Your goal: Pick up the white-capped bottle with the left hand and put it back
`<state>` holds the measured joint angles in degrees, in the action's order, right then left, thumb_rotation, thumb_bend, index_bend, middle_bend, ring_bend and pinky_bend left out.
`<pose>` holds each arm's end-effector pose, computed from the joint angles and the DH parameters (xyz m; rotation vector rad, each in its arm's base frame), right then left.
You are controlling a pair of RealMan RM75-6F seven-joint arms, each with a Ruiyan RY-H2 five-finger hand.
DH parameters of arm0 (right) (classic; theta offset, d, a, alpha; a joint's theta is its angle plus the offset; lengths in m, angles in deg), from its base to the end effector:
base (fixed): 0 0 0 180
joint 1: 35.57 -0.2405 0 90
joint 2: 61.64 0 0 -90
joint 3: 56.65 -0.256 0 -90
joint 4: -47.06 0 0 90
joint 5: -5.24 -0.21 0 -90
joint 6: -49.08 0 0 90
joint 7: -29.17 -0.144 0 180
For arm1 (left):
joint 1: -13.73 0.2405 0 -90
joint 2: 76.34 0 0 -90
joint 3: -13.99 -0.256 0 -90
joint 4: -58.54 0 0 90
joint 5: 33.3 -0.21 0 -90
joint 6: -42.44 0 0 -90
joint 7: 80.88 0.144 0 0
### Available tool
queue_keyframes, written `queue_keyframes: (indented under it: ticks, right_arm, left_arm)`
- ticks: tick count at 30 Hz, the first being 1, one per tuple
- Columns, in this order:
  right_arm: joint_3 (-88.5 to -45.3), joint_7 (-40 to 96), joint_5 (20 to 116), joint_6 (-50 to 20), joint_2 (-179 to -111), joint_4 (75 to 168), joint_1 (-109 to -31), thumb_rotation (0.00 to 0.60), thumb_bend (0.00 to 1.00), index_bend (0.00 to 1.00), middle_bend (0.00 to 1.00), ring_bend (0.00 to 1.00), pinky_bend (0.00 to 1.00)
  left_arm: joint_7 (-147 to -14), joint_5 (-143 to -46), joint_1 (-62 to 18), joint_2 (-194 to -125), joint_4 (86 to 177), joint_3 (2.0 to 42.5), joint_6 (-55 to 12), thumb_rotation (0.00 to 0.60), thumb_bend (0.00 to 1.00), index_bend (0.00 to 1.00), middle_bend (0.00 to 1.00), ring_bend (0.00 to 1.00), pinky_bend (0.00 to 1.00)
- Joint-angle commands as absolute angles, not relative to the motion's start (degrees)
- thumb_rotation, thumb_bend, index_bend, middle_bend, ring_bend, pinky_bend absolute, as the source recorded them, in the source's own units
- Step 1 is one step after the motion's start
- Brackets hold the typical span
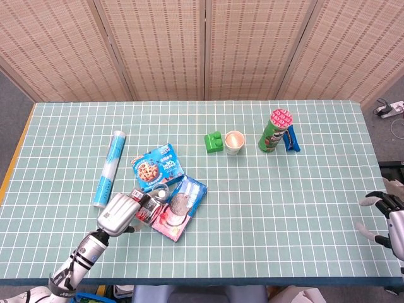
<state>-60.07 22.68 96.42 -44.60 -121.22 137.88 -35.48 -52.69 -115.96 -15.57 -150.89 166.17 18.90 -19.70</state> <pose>-0.3131 -0.1549 0.2018 1.3329 -0.8036 0.9981 -0.1446 0.2518 0.0424 -1.9952 -0.7286 -0.9813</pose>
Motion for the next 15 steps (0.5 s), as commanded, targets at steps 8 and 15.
queue_keyframes:
  ticks: [8, 15]
  right_arm:
    - [-60.1, 22.4, 96.5, -44.7, -121.2, 137.8, -35.4, 0.6, 0.1, 0.44, 0.37, 0.34, 0.58]
    - [-60.1, 21.9, 96.5, -44.9, -121.0, 137.7, -35.3, 0.6, 0.1, 0.44, 0.37, 0.35, 0.58]
  left_arm:
    - [-50.7, -114.5, -16.9, -151.0, 168.0, 19.2, -19.5, 0.6, 0.19, 0.22, 1.0, 0.84, 1.0]
    - [-52.7, -113.0, -17.0, -152.6, 166.8, 20.0, -20.9, 0.6, 0.19, 0.2, 1.0, 0.84, 1.0]
